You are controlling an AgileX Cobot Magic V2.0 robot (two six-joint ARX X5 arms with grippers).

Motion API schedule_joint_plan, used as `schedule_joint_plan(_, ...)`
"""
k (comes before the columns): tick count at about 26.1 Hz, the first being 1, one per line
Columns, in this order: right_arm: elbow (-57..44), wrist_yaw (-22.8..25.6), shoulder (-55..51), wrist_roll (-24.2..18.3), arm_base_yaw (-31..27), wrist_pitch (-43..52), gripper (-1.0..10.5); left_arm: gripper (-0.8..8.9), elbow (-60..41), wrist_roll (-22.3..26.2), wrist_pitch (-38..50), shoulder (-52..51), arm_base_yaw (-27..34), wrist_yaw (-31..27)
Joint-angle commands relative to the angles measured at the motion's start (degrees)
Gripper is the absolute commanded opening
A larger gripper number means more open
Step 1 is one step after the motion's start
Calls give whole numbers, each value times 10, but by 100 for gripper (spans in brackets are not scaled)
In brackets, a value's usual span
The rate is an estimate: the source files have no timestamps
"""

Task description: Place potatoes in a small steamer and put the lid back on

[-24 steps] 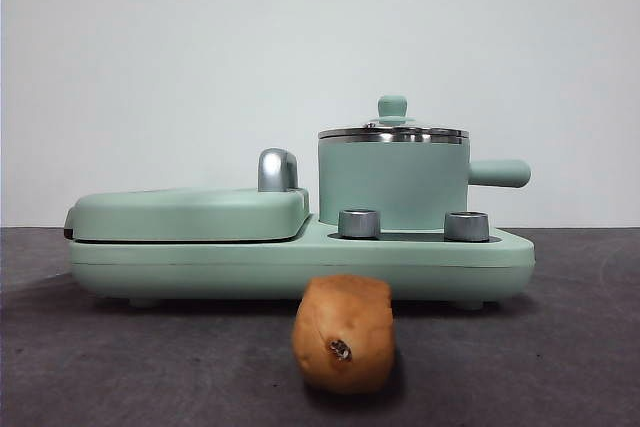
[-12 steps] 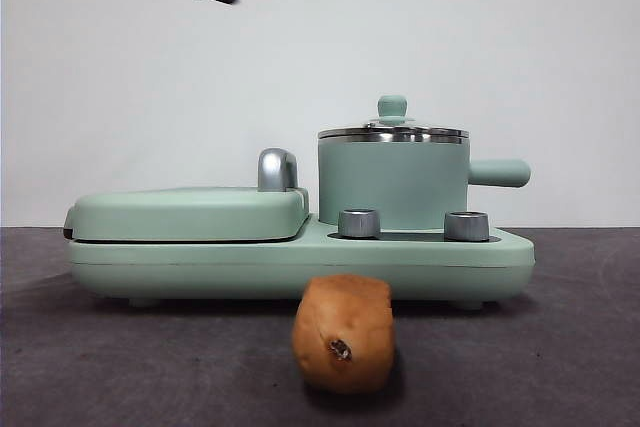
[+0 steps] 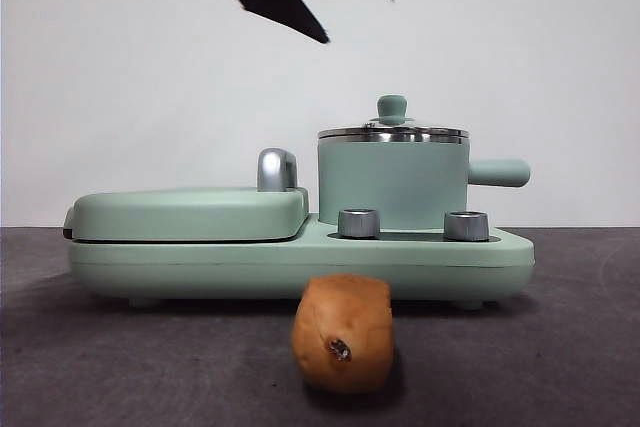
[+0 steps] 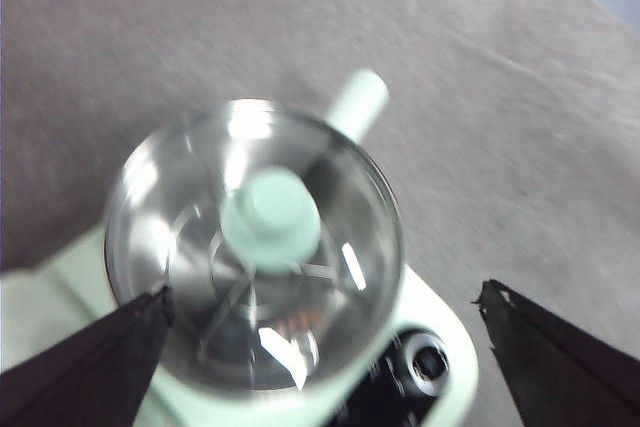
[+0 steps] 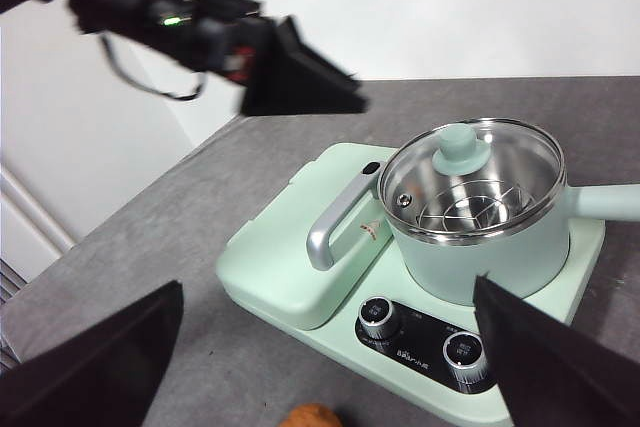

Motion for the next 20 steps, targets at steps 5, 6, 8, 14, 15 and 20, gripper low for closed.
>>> schedule_joint_plan(5,11,2,4,-3,0,4,465,490,114,12,19,116,-24,-35)
schedule_joint_plan(6,11,2,4,-3,0,4,465,491,114,12,18,124,-24,-48)
schedule_joint_plan(8,11,2,4,-2,0,4,465,490,114,12,19,138,-28,-51)
schedule_joint_plan(14,11,2,4,-2,0,4,465,485,114,24,25,163,-38,-51)
schedule_joint_plan(15,11,2,4,-2,0,4,465,448,114,30,25,163,-40,-52)
schedule_joint_plan(20,11,13,4,-2,0,4,465,420,114,42,28,170,-50,-78)
